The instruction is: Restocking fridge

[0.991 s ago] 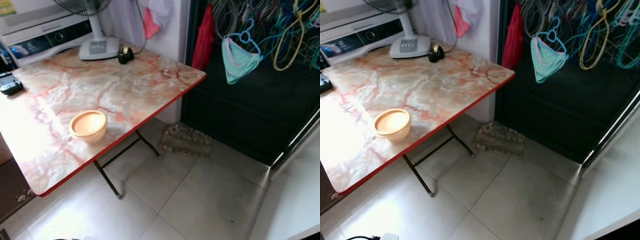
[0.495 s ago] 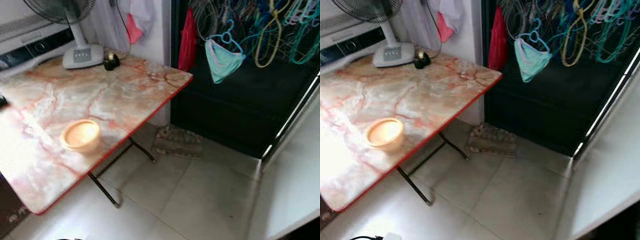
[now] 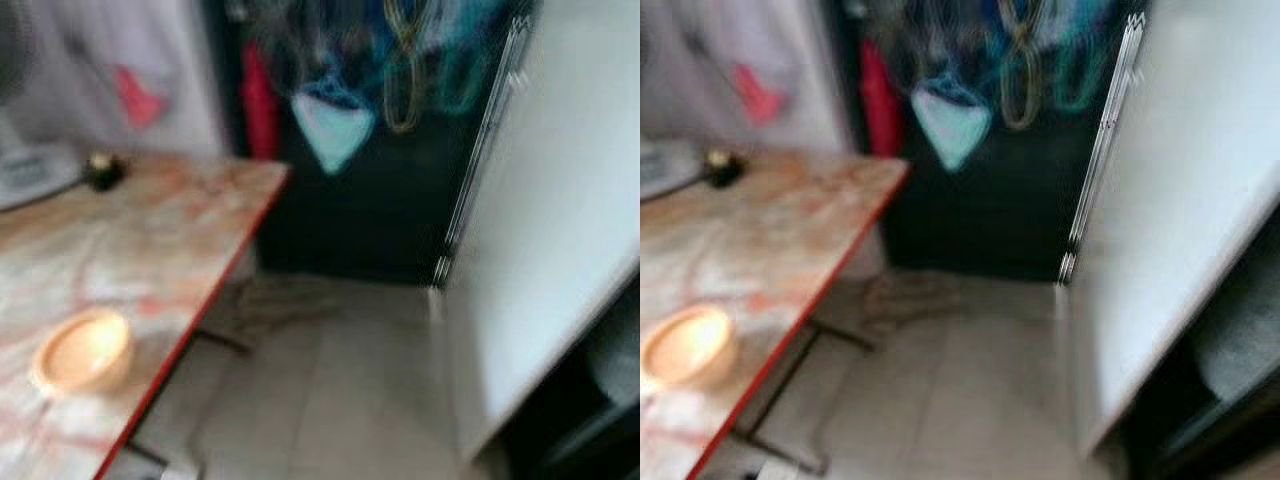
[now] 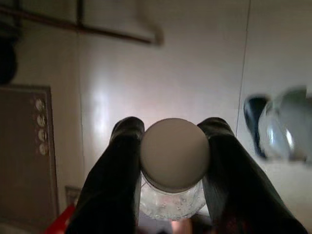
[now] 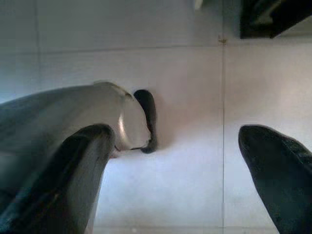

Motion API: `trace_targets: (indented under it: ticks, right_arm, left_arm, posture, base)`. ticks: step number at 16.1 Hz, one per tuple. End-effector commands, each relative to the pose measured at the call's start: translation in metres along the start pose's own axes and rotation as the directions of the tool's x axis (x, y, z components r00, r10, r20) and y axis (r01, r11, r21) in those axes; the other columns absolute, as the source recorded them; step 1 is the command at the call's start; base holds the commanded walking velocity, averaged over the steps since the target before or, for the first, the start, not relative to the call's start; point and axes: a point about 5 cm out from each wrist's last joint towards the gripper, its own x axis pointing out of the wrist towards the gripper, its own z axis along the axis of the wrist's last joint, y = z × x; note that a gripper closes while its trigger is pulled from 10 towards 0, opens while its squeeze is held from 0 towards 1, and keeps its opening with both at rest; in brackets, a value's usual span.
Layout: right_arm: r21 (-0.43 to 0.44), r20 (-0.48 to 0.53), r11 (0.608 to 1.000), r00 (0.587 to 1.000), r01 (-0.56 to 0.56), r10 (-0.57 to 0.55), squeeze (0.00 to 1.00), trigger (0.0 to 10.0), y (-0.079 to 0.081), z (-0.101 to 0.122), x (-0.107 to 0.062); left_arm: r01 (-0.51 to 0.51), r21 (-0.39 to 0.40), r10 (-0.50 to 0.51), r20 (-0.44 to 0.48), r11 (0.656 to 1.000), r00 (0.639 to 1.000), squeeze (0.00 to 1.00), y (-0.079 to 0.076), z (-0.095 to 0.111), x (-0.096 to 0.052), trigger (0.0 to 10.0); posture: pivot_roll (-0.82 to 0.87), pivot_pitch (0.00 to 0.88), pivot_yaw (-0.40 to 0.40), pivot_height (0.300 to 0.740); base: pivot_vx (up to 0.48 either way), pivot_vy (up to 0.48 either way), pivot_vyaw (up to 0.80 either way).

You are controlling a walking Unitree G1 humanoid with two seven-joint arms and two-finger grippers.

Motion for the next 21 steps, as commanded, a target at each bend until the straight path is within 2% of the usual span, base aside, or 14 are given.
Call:
trace_targets:
  ticks: [1, 21]
  right_arm:
    - [0.003, -0.015, 1.000, 1.000, 0.017, -0.017, 0.00, 10.0, -0.0062, -0.0052, -0.0023]
    - [0.004, -0.011, 1.000, 1.000, 0.029, -0.029, 0.00, 10.0, -0.0090, -0.0017, -0.0020]
  left_arm:
    - [0.016, 0.020, -0.016, 0.000, 1.000, 1.000, 0.00, -0.0029, 0.0026, 0.0005, 10.0]
    - [0.018, -0.011, -0.018, 0.007, 1.000, 1.000, 0.00, -0.0047, 0.0054, 0.0009, 10.0]
  posture:
    - [-0.04, 0.000, 0.084, 0.740]
    - [-0.02, 0.000, 0.059, 0.740]
  base:
    - [0.000, 0.000, -0.80]
    - [0.000, 0.000, -0.80]
